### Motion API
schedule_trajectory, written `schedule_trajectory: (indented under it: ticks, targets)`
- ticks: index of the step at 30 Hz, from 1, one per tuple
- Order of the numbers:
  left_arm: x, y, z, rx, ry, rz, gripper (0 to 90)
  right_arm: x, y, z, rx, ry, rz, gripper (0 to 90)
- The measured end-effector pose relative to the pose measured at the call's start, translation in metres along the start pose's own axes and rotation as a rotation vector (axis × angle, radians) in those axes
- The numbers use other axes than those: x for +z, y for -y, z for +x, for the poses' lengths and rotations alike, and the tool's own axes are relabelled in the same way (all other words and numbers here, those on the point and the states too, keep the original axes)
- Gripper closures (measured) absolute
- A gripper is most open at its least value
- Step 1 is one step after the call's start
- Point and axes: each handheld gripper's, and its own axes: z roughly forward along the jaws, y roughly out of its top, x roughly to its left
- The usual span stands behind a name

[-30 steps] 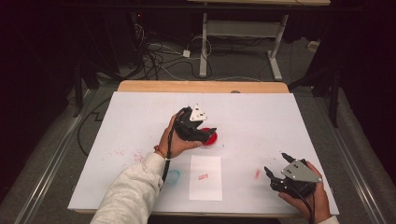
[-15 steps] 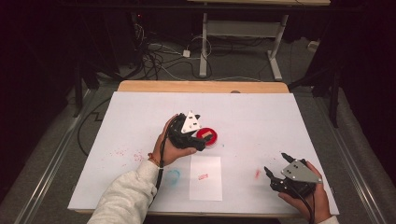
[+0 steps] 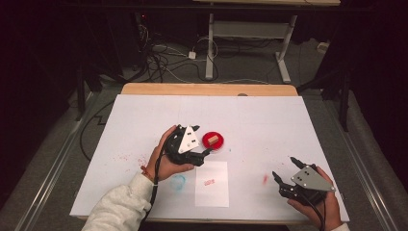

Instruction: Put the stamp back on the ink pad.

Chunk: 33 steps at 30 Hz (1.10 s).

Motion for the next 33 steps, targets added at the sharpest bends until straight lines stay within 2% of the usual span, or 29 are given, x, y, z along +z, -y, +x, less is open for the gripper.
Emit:
schedule_trajectory:
  ticks: [5, 16, 26, 33]
  targets:
    - [-0.014, 0.004, -0.006, 0.010, -0.030, -0.019, 20.0, -0.001, 0.000, 0.000, -0.001, 0.005, -0.007, 28.4]
    - [-0.028, 0.018, -0.012, 0.035, -0.059, 0.006, 19.7, -0.003, -0.002, 0.000, 0.000, 0.009, -0.022, 27.9]
    - [-0.042, 0.038, -0.008, 0.035, -0.084, 0.012, 18.8, -0.004, -0.001, 0.000, 0.003, 0.010, -0.024, 28.0]
    - [-0.054, 0.054, -0.005, 0.027, -0.121, 0.013, 17.9, -0.004, -0.001, 0.000, 0.002, 0.012, -0.026, 28.0]
